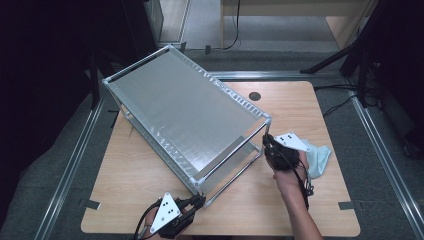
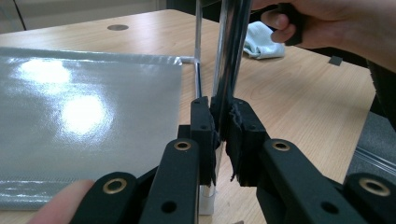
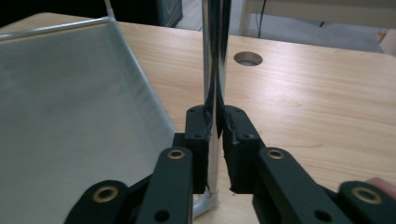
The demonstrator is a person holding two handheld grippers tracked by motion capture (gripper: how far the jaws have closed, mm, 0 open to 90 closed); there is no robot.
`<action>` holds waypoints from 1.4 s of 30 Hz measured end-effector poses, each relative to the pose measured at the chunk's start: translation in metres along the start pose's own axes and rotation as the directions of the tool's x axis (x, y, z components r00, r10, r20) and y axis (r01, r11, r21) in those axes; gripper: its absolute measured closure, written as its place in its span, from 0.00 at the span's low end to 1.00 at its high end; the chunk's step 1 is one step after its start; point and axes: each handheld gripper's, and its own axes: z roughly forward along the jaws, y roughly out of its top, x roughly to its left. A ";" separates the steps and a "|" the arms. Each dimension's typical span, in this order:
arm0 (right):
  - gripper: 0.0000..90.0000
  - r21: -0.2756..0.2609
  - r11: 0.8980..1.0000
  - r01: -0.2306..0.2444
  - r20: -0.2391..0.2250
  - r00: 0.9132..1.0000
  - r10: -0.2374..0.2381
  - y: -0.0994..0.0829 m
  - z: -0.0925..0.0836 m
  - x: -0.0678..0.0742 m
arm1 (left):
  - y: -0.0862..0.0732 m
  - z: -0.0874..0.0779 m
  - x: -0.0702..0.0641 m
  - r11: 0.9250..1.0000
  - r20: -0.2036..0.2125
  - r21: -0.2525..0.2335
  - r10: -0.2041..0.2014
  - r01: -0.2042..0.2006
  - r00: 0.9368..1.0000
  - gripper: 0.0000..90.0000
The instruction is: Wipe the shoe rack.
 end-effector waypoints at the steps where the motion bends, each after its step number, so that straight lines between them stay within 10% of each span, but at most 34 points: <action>1: 0.91 -0.003 1.000 0.010 0.003 1.000 -0.010 0.000 0.002 -0.001 | 0.001 0.002 0.000 1.000 0.001 0.001 -0.002 0.002 1.000 0.91; 8: 0.90 0.005 1.000 0.004 0.004 1.000 -0.004 0.009 0.019 -0.011 | 0.009 0.020 -0.007 1.000 -0.004 0.018 -0.007 0.007 1.000 0.91; 12: 0.66 0.042 0.998 -0.038 0.014 0.999 0.037 0.018 0.019 -0.019 | 0.015 0.038 -0.016 1.000 0.000 0.021 0.010 -0.010 1.000 0.91; 17: 0.47 0.025 0.999 0.047 -0.053 0.998 -0.046 0.000 -0.023 -0.018 | 0.024 0.067 -0.025 1.000 0.017 0.013 -0.023 0.023 1.000 0.91; 26: 0.32 -0.009 1.000 -0.020 -0.195 0.981 0.018 -0.054 -0.097 -0.019 | 0.044 0.114 -0.033 0.996 0.042 0.028 -0.081 0.080 0.996 0.79; 30: 0.31 -0.009 1.000 -0.020 -0.184 0.983 0.018 -0.060 -0.099 -0.016 | 0.041 0.087 -0.025 1.000 0.025 -0.010 -0.001 0.001 1.000 0.51; 37: 0.32 -0.012 0.999 0.052 -0.271 0.961 -0.053 -0.062 -0.098 0.020 | 0.021 0.017 0.023 0.999 -0.093 -0.011 -0.043 0.042 0.995 0.42; 40: 0.33 -0.026 0.997 0.073 -0.348 0.934 -0.077 -0.060 -0.094 0.042 | 0.009 -0.006 0.053 0.993 -0.192 -0.017 -0.117 0.116 0.974 0.41; 42: 0.38 -0.033 0.996 0.084 -0.334 0.938 -0.090 -0.058 -0.089 0.054 | 0.001 -0.017 0.072 0.982 -0.260 -0.037 -0.189 0.186 0.947 0.42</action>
